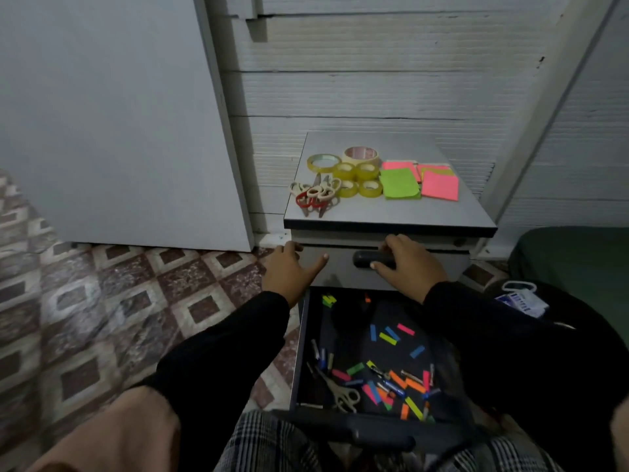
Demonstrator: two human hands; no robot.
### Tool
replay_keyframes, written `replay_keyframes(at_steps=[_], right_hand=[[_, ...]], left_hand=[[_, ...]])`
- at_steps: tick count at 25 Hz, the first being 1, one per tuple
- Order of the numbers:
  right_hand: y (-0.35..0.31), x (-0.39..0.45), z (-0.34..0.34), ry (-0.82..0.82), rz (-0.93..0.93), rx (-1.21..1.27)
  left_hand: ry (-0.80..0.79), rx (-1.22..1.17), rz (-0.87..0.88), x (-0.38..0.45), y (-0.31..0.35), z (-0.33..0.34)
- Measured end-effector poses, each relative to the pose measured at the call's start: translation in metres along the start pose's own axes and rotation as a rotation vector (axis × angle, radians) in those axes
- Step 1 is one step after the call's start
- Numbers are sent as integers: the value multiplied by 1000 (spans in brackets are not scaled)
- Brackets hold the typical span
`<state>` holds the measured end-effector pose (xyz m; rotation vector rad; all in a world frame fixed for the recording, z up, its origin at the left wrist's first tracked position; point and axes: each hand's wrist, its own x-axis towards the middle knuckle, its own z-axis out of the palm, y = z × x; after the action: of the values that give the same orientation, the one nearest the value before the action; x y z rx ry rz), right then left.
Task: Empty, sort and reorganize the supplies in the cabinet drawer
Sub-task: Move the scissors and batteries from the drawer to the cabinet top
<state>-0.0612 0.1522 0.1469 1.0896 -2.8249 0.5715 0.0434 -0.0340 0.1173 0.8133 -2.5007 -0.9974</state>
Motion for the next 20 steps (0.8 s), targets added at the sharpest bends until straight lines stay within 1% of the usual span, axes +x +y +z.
replay_keyframes(at_steps=[4, 7, 13, 17, 20], right_hand=[[4, -23, 39, -101, 10, -2], [6, -35, 63, -185, 17, 3], [27, -55, 121, -392, 52, 12], [40, -69, 157, -501, 59, 3], [45, -78, 179, -554, 67, 4]], left_hand=[[-117, -122, -117, -29, -37, 29], [-185, -126, -179, -45, -60, 47], [-259, -211, -336, -59, -95, 85], [-307, -188, -364, -55, -106, 96], [-286, -162, -397, -49, -112, 100]])
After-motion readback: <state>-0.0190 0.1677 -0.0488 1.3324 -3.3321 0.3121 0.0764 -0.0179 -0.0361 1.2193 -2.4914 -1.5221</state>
